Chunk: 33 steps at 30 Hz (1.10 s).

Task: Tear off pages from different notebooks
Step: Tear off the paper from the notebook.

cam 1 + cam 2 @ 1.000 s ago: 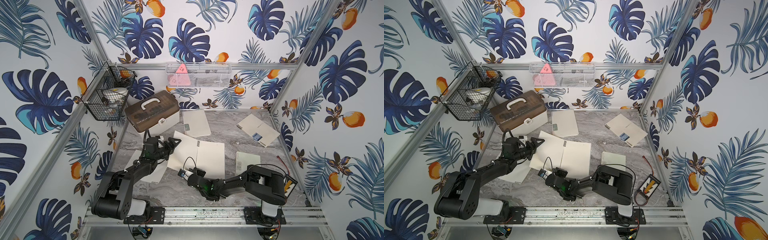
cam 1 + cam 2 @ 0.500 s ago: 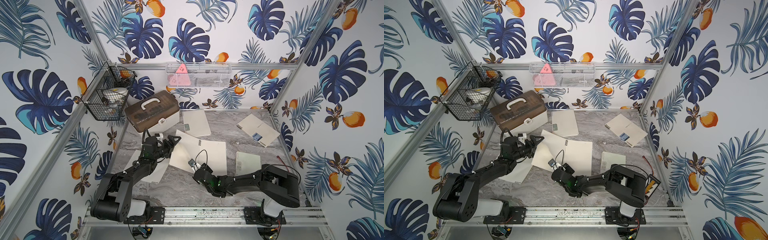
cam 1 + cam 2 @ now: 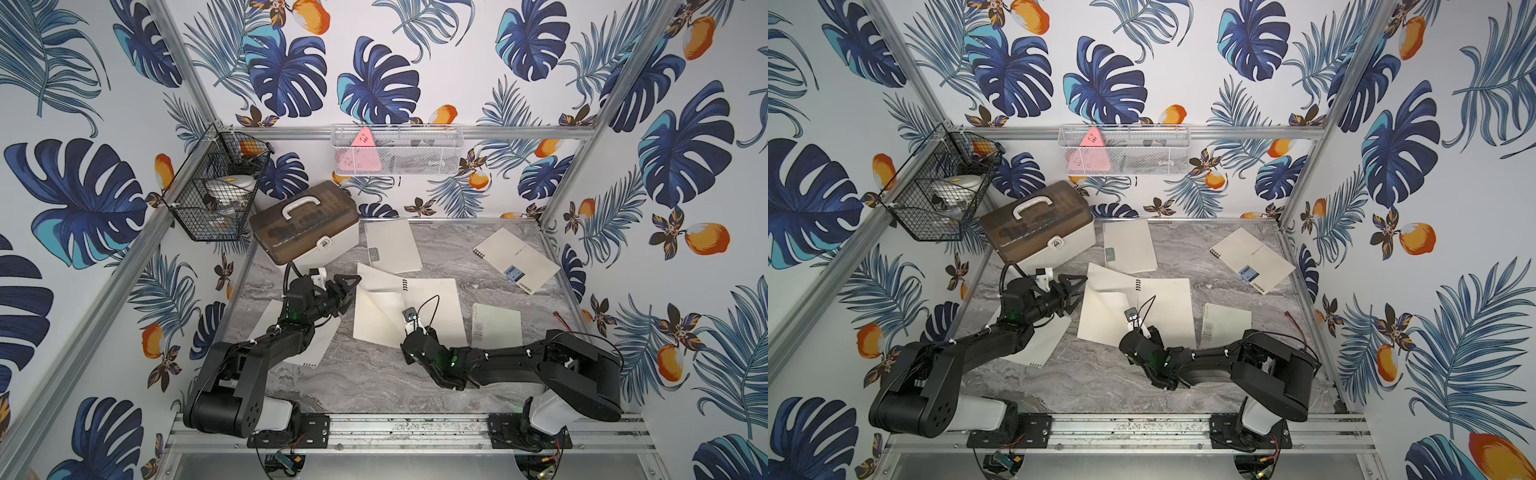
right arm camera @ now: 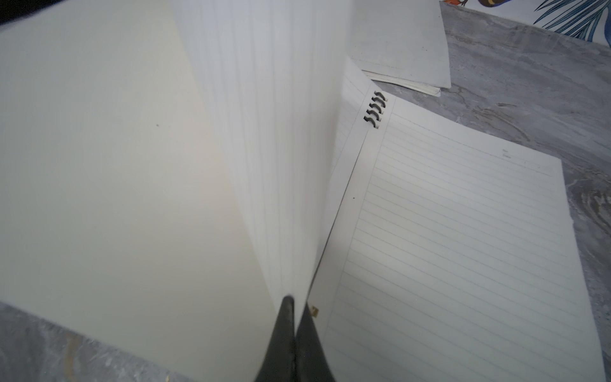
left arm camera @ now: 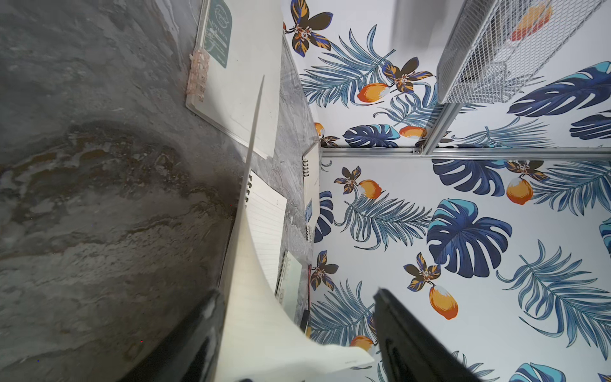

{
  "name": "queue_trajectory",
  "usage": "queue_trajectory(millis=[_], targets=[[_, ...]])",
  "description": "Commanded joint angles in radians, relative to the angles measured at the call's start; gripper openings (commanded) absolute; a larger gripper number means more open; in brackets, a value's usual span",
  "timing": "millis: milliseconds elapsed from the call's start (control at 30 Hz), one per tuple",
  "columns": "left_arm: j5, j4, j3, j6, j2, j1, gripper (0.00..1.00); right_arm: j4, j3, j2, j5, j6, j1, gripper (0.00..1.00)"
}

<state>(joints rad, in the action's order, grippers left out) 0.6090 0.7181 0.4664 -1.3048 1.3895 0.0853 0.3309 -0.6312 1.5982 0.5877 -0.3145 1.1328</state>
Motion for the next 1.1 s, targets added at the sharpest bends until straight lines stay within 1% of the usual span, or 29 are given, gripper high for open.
queue_trajectory(millis=[0,233,333,400,467,567,633,700,800,967,1067], targets=[[0.01,0.038,-0.007,0.029,-0.01,0.001,0.72,0.048,0.015,-0.008,-0.025,-0.046,-0.002,0.0],[0.029,0.044,-0.03,0.055,-0.001,0.001,0.73,0.088,0.057,-0.023,-0.051,-0.095,-0.037,0.0],[0.042,0.115,-0.05,0.033,0.017,0.001,0.72,0.1,0.076,-0.032,-0.053,-0.115,-0.044,0.0],[0.05,0.187,-0.066,0.009,0.031,0.003,0.66,0.098,0.086,-0.04,-0.048,-0.129,-0.051,0.0],[0.057,0.243,-0.075,-0.007,0.043,0.009,0.63,0.101,0.095,-0.046,-0.047,-0.141,-0.056,0.0],[0.06,0.247,-0.068,0.001,0.053,0.026,0.53,0.114,0.111,-0.053,-0.05,-0.153,-0.062,0.0],[0.056,0.224,-0.06,0.02,0.055,0.038,0.41,0.125,0.121,-0.06,-0.056,-0.156,-0.064,0.0],[0.054,0.183,-0.046,0.044,0.052,0.05,0.32,0.13,0.128,-0.07,-0.073,-0.156,-0.069,0.0],[0.046,0.08,-0.01,0.097,0.042,0.07,0.17,0.126,0.132,-0.095,-0.129,-0.159,-0.085,0.0],[0.021,-0.103,0.059,0.185,0.027,0.102,0.12,0.125,0.153,-0.155,-0.245,-0.192,-0.123,0.0],[-0.008,-0.229,0.114,0.245,0.029,0.126,0.15,0.127,0.178,-0.187,-0.298,-0.218,-0.151,0.0]])
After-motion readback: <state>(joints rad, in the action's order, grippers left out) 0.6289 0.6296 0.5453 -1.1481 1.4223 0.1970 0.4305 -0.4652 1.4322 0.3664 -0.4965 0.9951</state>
